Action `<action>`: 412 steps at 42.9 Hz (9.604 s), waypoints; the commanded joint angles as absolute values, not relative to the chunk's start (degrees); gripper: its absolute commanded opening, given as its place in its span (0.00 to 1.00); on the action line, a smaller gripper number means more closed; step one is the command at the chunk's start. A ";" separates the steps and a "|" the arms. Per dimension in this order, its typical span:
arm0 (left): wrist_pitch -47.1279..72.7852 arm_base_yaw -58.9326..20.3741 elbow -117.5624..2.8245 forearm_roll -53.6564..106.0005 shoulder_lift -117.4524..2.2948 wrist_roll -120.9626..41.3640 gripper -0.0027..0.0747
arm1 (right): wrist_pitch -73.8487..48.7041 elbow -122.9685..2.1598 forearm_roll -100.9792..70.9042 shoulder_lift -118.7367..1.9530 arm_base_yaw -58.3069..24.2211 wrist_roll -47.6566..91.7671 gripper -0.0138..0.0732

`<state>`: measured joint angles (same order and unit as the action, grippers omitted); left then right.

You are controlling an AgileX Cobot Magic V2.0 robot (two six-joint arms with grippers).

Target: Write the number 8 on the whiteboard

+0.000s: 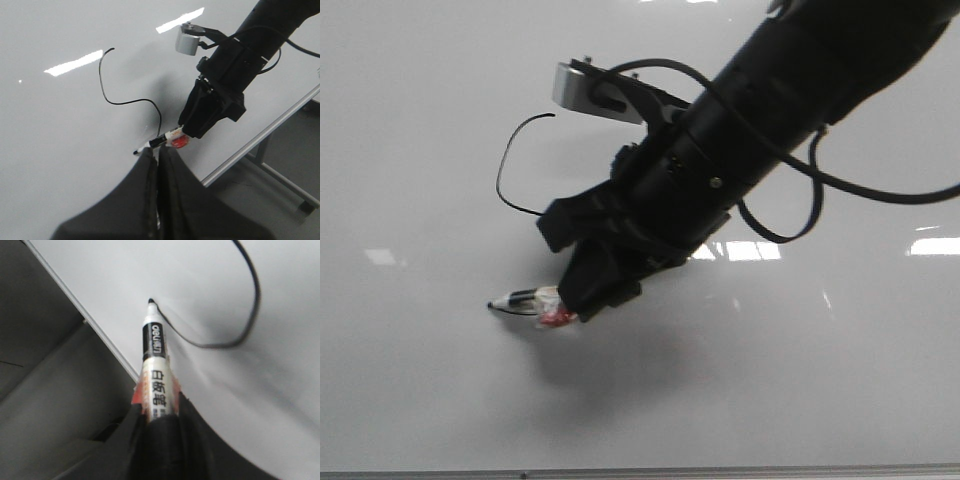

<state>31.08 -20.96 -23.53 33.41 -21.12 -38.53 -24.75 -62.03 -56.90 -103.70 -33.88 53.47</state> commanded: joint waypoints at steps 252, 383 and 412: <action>-10.33 -0.81 -34.62 26.18 -81.41 -21.61 0.31 | -19.06 -23.62 -26.19 -29.63 -9.31 24.81 0.08; 4.46 3.95 1.17 3.32 1.18 -3.21 0.01 | -20.01 -23.62 -26.19 -29.63 -9.31 24.81 0.08; 4.46 3.85 1.17 3.32 1.06 -3.21 0.01 | -20.31 -23.62 -26.19 -29.63 -9.31 24.81 0.08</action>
<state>9.40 3.83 0.39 2.88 0.32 -3.76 -23.62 -22.12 -25.27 -29.52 -9.66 24.74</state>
